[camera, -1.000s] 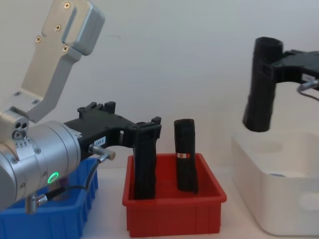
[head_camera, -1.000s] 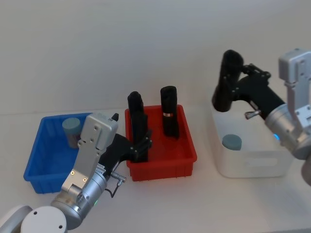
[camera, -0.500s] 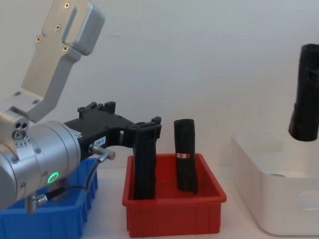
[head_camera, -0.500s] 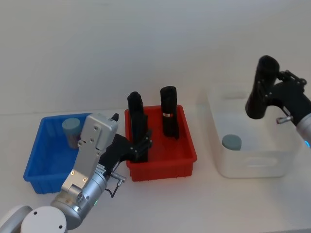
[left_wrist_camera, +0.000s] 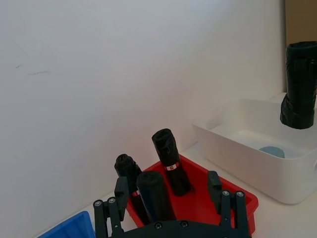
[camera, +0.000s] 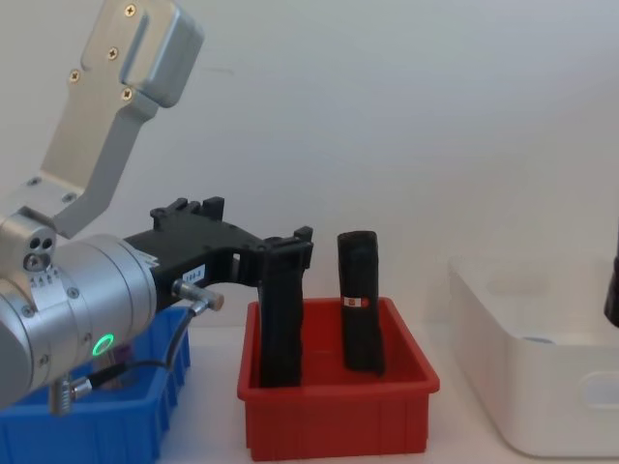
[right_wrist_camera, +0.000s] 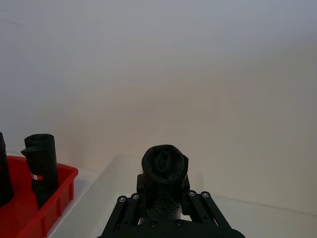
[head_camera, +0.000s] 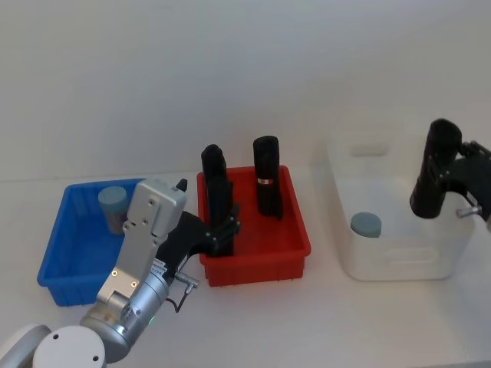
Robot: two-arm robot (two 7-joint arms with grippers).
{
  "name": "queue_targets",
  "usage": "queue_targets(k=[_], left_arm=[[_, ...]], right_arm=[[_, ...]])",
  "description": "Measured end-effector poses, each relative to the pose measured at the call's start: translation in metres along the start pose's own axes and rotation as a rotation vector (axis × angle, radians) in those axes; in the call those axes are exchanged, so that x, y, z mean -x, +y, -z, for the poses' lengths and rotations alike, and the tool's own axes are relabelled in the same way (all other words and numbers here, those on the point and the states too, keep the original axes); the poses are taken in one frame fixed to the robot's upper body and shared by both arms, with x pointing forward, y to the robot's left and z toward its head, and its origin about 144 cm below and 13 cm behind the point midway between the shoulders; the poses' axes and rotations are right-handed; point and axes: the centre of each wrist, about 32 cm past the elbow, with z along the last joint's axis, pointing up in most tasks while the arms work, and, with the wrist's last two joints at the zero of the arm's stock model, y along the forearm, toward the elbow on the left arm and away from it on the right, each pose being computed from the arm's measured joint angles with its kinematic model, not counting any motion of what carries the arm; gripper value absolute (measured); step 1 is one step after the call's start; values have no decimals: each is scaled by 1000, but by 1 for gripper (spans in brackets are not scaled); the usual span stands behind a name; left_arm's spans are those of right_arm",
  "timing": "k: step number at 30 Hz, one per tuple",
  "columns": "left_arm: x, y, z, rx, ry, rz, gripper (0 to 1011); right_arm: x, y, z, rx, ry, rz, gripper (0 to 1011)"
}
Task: Pick the cotton swabs from the blue box and place them into the white box.
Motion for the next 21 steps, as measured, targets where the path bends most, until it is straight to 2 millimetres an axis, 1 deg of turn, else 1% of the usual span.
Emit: queue_targets(k=[8, 15, 17, 18, 21], left_arm=[[0, 0, 0, 0, 0, 0, 1004], [0, 0, 0, 0, 0, 0, 1004], [0, 0, 0, 0, 0, 0, 1004], [0, 0, 0, 0, 0, 0, 1004], [0, 0, 0, 0, 0, 0, 1004]], right_arm=[[-3, -1, 17, 72, 20, -6, 355], [-3, 0, 26, 104, 33, -22, 355], [-2, 1, 29, 113, 38, -28, 370], [-2, 1, 31, 117, 40, -32, 418], [-2, 1, 32, 121, 44, -36, 499]])
